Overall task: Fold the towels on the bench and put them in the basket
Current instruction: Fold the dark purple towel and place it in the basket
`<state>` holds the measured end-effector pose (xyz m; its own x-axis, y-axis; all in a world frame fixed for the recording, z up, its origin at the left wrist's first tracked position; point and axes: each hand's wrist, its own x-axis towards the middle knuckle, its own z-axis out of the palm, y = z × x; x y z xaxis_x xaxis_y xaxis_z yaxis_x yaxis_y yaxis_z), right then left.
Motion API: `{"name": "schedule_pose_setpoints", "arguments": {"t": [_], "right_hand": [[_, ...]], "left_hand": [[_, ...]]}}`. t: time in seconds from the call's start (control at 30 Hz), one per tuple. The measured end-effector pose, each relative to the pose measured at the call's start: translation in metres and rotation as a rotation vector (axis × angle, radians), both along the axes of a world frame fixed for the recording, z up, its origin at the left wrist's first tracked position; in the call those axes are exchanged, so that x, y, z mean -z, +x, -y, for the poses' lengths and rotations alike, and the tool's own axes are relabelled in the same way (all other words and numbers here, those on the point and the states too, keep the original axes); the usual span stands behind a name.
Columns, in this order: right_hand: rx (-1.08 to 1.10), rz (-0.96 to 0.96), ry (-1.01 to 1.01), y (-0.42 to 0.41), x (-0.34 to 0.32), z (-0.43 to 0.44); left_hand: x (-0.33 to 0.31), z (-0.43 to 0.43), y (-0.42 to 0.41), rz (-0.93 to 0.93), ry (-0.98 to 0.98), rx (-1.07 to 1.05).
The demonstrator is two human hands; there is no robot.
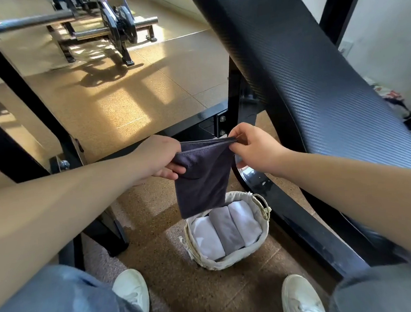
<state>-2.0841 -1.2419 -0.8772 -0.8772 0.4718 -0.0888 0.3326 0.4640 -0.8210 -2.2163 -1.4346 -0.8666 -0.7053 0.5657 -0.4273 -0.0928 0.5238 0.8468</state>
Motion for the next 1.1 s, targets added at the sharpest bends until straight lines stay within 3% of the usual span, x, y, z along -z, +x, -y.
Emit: {"name": "schedule_pose_setpoints", "arguments": {"t": [0.13, 0.23, 0.43, 0.57, 0.87, 1.1], "right_hand": [[0.062, -0.024, -0.248, -0.001, 0.001, 0.003], [0.083, -0.044, -0.375, -0.003, 0.002, 0.004], [0.054, -0.015, -0.391, -0.003, 0.007, 0.0], [-0.049, 0.081, -0.26, -0.001, 0.005, 0.0], [0.039, 0.041, -0.452, -0.002, 0.01, 0.007], [0.178, -0.082, -0.25, 0.003, 0.003, 0.006]], "left_hand": [[0.0, 0.005, -0.004, 0.058, 0.072, 0.135], [0.001, 0.008, -0.006, -0.032, 0.064, 0.275], [0.006, 0.008, -0.004, -0.066, 0.035, 0.198], [0.009, 0.011, -0.008, 0.01, 0.067, 0.173], [0.011, 0.007, -0.006, 0.042, 0.031, 0.125], [0.008, 0.004, -0.01, 0.049, 0.145, -0.038]]}}
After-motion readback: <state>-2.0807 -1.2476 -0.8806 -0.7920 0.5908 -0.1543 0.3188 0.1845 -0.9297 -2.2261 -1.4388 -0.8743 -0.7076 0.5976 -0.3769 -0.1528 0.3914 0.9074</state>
